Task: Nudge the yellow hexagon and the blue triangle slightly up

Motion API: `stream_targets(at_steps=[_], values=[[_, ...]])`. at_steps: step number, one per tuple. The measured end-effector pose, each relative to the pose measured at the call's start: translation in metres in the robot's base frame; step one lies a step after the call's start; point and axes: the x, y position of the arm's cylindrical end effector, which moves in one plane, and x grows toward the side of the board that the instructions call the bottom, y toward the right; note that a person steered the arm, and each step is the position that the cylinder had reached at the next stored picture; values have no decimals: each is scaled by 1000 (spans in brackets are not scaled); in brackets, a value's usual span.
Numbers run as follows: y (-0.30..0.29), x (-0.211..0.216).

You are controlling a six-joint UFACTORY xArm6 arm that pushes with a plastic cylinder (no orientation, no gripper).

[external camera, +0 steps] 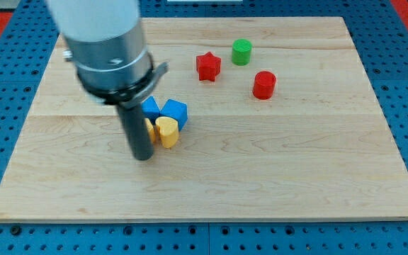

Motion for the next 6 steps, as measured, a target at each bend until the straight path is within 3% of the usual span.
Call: stream_targets(at_steps=[1,3,4,6], values=[[21,-17],[-19,25],[-28,26],[-28,0]])
